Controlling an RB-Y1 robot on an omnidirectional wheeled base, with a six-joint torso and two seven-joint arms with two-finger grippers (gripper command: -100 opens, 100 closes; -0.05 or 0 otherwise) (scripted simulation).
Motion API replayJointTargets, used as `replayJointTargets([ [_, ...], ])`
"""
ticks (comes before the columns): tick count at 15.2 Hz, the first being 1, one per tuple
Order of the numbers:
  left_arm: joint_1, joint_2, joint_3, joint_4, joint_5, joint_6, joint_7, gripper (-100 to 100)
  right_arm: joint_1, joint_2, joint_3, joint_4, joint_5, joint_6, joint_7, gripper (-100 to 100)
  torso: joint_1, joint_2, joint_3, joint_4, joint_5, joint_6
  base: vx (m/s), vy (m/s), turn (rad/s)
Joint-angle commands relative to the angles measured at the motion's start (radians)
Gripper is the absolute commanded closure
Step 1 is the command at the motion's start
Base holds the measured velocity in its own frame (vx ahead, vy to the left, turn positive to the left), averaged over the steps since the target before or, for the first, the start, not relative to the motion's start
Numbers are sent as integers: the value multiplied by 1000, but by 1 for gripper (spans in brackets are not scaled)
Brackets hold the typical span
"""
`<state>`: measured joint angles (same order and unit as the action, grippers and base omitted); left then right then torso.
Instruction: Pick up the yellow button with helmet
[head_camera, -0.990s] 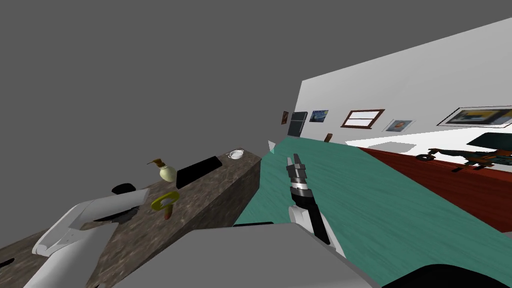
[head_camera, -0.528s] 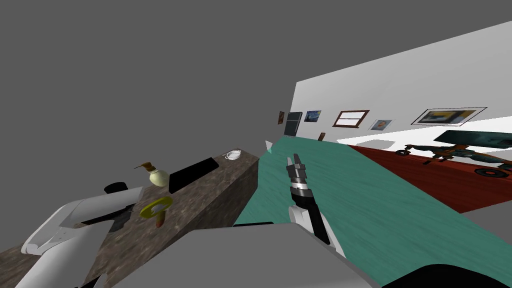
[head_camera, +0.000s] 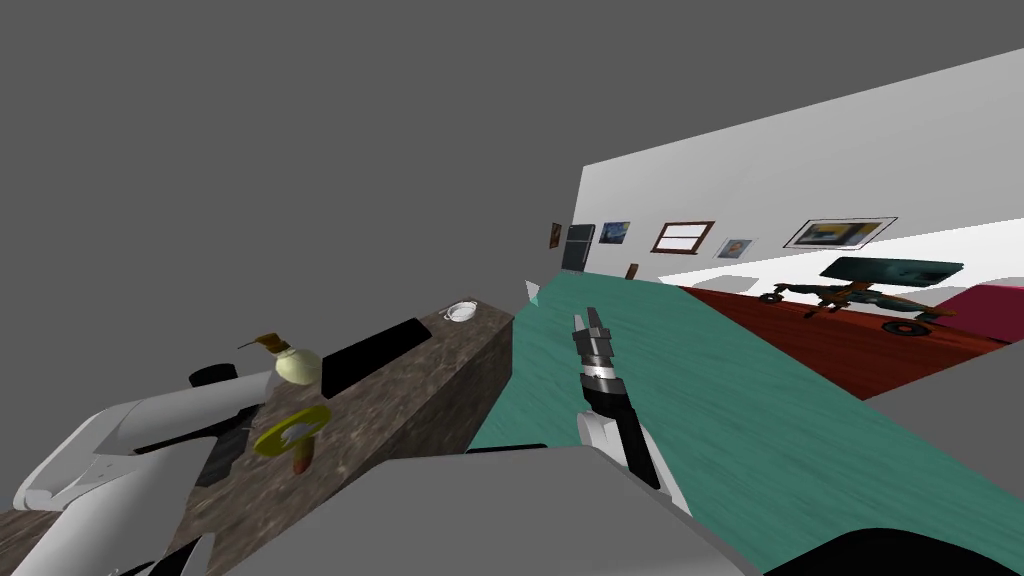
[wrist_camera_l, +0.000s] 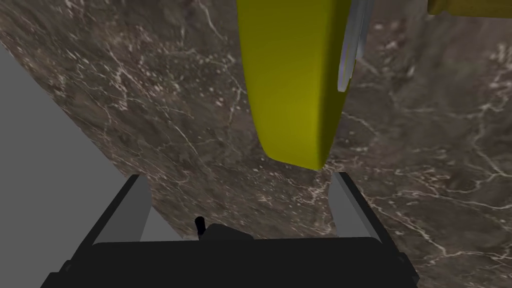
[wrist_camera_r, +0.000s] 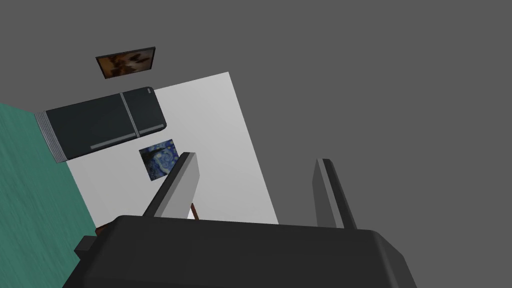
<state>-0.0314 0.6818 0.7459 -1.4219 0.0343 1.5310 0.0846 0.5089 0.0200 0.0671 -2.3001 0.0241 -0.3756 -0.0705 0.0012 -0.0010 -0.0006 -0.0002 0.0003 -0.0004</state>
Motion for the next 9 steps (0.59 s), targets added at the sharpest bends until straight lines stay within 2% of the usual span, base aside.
replayJointTargets([
  [1, -4, 0, 0, 3, -2, 30, 2, -100, 0, 0, 0, 0, 0, 0, 0, 0, 0, 0, 0, 0, 0, 0, 5, 8, 0],
  [2, -19, 12, 16, 23, 0, 66, 4, -100, 0, 0, 0, 0, 0, 0, 0, 0, 0, 0, 0, 0, 0, 0, 8, 6, -100],
  [4, -19, 12, 16, 23, 0, 93, 4, -100, 0, 0, 0, 0, 0, 0, 0, 0, 0, 0, 0, 0, 0, 0, 9, 11, -96],
  [5, -34, 22, 31, 41, 2, 122, 6, -100, 0, 0, 0, 0, 0, 0, 0, 0, 0, 0, 0, 0, 0, 0, 8, 12, -130],
  [7, -34, 22, 31, 41, 2, 153, 6, -100, 0, 0, 0, 0, 0, 0, 0, 0, 0, 0, 0, 0, 0, 0, 10, 17, -88],
  [8, -47, 31, 44, 57, 4, 182, 7, -100, 0, 0, 0, 0, 0, 0, 0, 0, 0, 0, 0, 0, 0, 0, 13, 17, -117],
  [9, -47, 31, 44, 57, 4, 204, 7, -100, 0, 0, 0, 0, 0, 0, 0, 0, 0, -1, 0, 0, 0, 1, 16, 20, -110],
])
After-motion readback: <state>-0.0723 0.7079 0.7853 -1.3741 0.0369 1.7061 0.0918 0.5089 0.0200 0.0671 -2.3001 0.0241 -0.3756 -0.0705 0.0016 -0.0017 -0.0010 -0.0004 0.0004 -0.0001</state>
